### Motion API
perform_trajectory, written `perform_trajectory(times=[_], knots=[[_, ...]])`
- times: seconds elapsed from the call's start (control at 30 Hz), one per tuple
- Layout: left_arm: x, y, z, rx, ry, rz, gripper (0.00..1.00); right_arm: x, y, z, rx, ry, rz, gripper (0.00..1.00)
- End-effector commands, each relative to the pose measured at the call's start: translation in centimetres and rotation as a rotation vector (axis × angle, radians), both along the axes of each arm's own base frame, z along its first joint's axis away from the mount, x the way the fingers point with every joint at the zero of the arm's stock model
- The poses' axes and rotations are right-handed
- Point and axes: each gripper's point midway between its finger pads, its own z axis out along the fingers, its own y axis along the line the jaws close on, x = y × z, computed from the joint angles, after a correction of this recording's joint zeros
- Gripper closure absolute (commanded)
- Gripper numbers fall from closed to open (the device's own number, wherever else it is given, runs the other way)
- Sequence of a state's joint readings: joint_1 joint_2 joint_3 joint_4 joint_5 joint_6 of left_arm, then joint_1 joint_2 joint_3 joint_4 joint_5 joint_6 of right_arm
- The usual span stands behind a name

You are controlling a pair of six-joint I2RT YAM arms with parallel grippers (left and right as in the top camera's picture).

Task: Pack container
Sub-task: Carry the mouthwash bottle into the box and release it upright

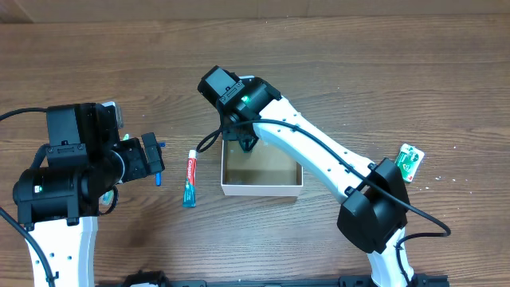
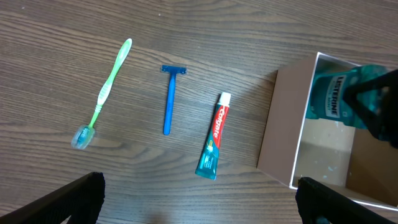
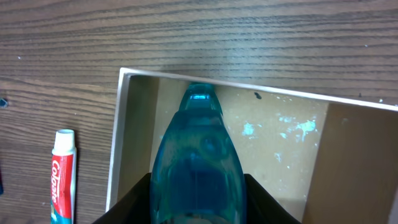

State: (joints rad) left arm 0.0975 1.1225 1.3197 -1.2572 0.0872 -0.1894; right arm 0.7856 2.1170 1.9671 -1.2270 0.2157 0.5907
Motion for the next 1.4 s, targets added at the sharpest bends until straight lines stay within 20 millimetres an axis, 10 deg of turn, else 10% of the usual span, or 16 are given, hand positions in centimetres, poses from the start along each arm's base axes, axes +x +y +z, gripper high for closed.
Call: perform_trajectory(times=[0.0,0.17,0.3,0.57,0.67,0.8,0.9,1.0,1.17,1.37], knots=[[0.3,-0.4,0.8,-0.017,-0.023,-0.004,0.00,0.7,0.2,1.3,0.029,-0.047,-0.013,0.95],[0.3,-0.4,0.8,-0.017,-0.023,-0.004,0.00,0.2,0.9,0.5,0.061,-0.012,0.003,0.92],[0.2,-0.4,0.8,-0.018,-0.020,-0.004,0.00,0.0,0.7,0.0,0.051,-0.003,0.003,0.38],[0.3,-0.4,0.8,-0.018,-0.020,-0.004,0.00,-0.1,0.7,0.1,0.050,-0.004,0.005,0.18],[0.3,-0.4,0.8,-0.018,-0.019,-0.004,0.00,-0.2,0.2,2.8,0.051,-0.043,0.026,0.16],[0.3,-0.4,0.8,-0.017,-0.020,-0.004,0.00,-0.3,-2.0,11.6,0.087,-0.208,0.030,0.09],[0.3,-0.4,0.8,-0.017,-0.020,-0.004,0.00,-0.4,-6.4,19.2,0.184,-0.349,-0.043,0.00],[0.3,-0.4,0.8,-0.017,-0.020,-0.004,0.00,-0.4,-13.4,22.0,0.188,-0.380,-0.202,0.00],[0.3,-0.4,0.8,-0.017,-0.020,-0.004,0.00,-1.5,-26.9,20.1,0.091,-0.225,-0.521,0.00],[0.3,-0.4,0.8,-0.017,-0.020,-0.004,0.00,-6.6,-33.1,19.0,0.140,-0.134,-0.662,0.00]])
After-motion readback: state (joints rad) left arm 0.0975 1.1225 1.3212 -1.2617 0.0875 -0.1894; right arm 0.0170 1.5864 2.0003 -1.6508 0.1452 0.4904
